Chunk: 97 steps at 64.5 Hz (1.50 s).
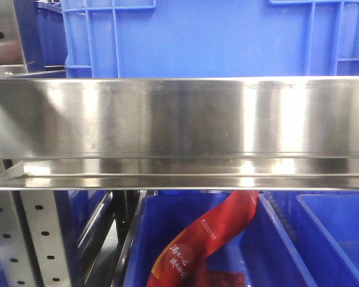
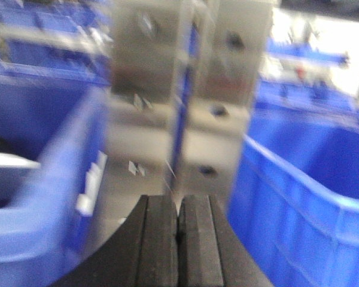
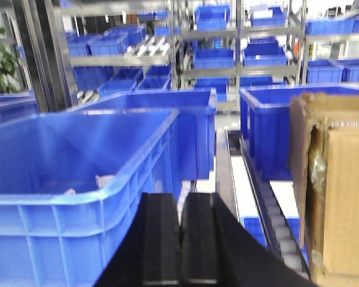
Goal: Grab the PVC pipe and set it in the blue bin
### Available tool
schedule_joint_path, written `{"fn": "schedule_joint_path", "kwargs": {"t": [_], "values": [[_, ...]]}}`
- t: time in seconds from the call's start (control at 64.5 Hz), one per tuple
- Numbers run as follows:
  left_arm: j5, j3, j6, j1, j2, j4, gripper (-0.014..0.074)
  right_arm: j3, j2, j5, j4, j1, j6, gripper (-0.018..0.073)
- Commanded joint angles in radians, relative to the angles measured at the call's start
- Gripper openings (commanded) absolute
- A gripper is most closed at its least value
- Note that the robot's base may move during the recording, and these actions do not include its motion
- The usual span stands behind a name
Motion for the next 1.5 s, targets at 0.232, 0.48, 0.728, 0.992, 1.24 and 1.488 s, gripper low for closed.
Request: {"fn": "schedule_joint_path", "kwargs": {"t": [0.232, 0.48, 0.728, 0.992, 1.24, 1.488], "values": [[-0.024, 0.003, -0.005, 0.035, -0.059, -0.008, -0.0111, 0.004, -0.005, 0.020, 0.002, -0.006, 0.000, -0.0162], [-0.024, 0.003, -0.005, 0.035, -0.059, -0.008, -0.0111, 0.004, -0.005, 0.020, 0.002, -0.006, 0.000, -0.0162], [-0.024, 0.003, -0.005, 0.035, -0.059, -0.008, -0.0111, 0.013, -0.008, 0.015, -0.001, -0.006, 0.000, -0.0162], [-0.024, 0.003, -0.005, 0.035, -0.059, -0.008, -0.0111, 0.198, -0.175, -0.056, -0.031, -0.006, 0.000, -0.0162], [-0.024, 0.003, -0.005, 0.035, -0.059, -0.008, -0.0111, 0.474, -0.429, -0.133, -0.109, -0.021, 0.095, -0.0162], [-0.024, 0.003, -0.005, 0.035, -0.059, -0.008, -0.0111, 0.614, -0.536, -0.149, -0.236, -0.021, 0.218, -0.0162]]}}
